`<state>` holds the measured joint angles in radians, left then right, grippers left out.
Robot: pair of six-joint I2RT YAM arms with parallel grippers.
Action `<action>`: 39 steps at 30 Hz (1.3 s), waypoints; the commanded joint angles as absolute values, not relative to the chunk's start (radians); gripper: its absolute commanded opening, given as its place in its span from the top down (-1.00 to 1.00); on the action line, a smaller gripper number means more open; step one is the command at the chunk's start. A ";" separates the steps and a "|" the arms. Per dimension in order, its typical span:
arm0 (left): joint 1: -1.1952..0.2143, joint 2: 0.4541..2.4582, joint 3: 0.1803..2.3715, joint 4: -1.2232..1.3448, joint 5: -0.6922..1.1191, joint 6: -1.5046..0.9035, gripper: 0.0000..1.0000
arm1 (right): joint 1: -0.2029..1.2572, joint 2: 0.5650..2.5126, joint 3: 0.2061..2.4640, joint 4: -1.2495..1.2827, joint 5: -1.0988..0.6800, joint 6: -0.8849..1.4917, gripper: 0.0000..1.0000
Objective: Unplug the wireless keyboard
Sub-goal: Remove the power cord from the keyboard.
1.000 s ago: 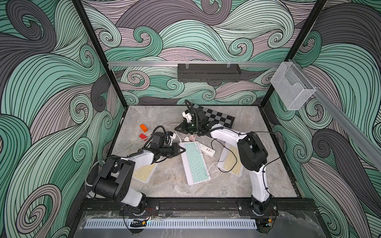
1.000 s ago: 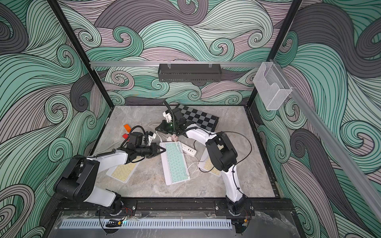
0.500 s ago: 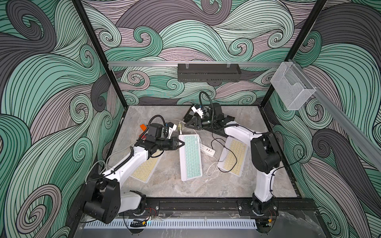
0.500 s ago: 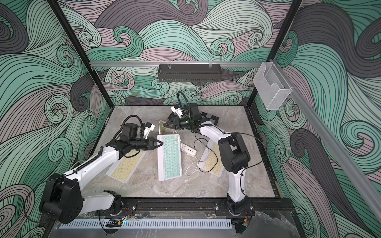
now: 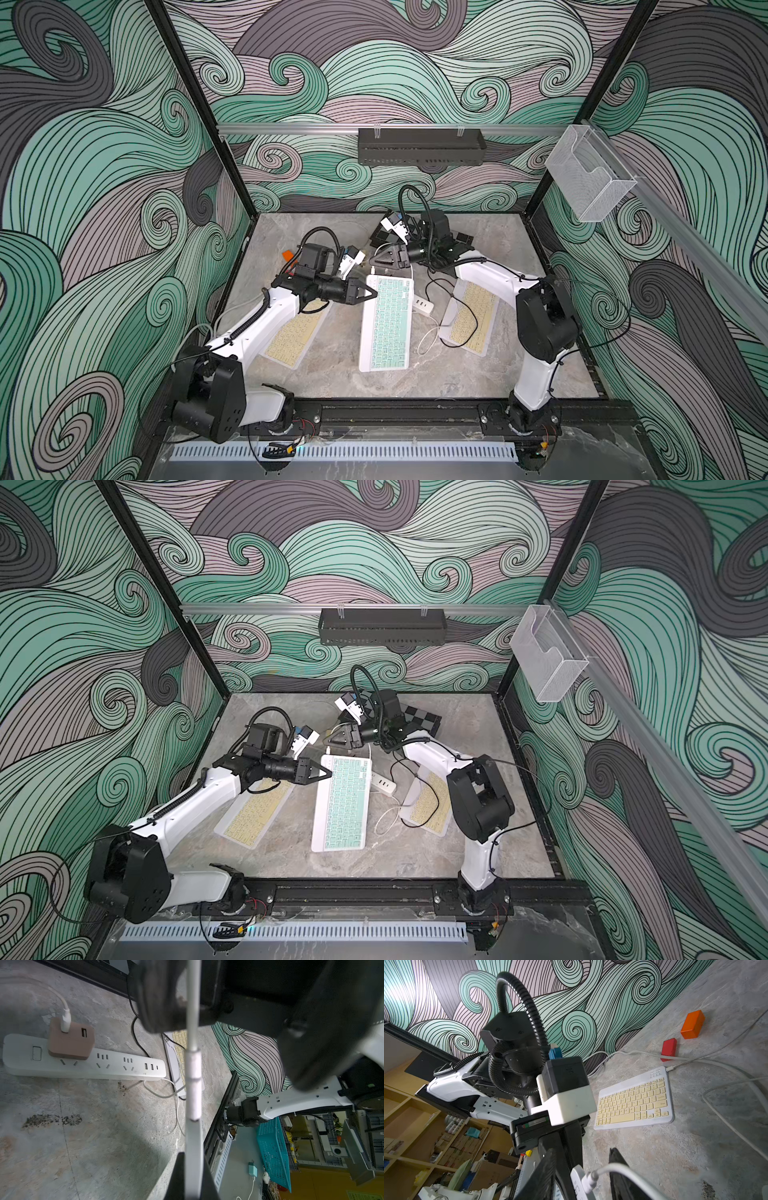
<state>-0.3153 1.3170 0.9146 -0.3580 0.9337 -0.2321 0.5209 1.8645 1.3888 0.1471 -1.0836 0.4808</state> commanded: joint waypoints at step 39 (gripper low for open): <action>-0.325 1.275 0.863 -0.238 0.990 -0.320 1.00 | 0.479 1.938 1.387 0.962 -0.823 0.991 1.00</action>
<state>-0.3122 1.2980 0.8581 -0.2161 0.9051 -0.3122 0.4957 1.9804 1.3548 0.8845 -0.9306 1.0042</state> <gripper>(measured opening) 0.073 0.078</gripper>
